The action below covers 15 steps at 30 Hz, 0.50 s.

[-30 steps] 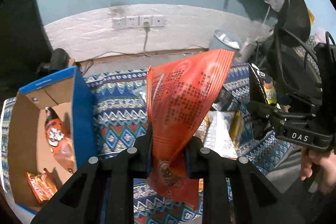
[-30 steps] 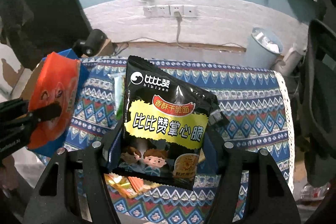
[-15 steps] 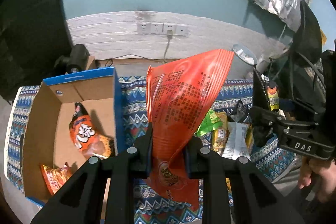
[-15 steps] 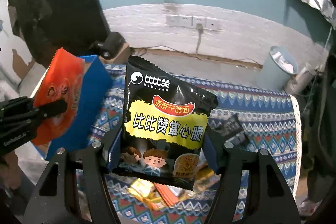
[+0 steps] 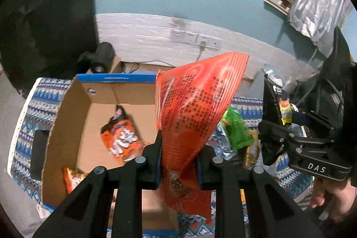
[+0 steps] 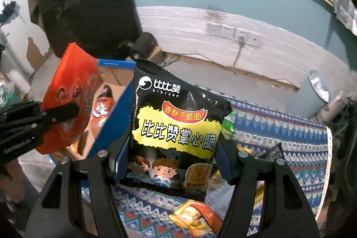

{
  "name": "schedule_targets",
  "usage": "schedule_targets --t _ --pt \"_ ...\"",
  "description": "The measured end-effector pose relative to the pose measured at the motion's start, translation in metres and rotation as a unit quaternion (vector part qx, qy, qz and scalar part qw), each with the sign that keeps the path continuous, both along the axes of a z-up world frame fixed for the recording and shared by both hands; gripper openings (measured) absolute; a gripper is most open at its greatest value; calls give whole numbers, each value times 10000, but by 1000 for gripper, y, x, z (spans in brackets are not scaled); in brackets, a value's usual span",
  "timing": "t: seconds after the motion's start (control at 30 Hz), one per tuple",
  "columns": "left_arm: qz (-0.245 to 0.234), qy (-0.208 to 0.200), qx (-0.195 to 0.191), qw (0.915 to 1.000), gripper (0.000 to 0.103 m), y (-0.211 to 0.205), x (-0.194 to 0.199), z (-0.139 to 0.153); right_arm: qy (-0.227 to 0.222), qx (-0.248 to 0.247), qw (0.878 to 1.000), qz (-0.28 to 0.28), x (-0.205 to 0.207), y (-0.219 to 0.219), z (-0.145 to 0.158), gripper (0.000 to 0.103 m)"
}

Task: Organize snacks
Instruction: 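Lift and carry both bags over the cardboard box with both tools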

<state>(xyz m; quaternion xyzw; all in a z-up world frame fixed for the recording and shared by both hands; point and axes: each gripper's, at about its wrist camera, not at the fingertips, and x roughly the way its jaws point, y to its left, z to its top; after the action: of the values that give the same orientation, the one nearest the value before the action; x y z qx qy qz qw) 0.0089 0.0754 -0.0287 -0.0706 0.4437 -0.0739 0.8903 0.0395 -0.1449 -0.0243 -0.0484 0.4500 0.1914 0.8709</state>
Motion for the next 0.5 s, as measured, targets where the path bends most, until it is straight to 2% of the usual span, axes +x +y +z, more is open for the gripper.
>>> schedule_targets --t 0.5 --pt "742 121 16 9972 23 74 -6 -13 95 20 9977 678 14 89 -1 66"
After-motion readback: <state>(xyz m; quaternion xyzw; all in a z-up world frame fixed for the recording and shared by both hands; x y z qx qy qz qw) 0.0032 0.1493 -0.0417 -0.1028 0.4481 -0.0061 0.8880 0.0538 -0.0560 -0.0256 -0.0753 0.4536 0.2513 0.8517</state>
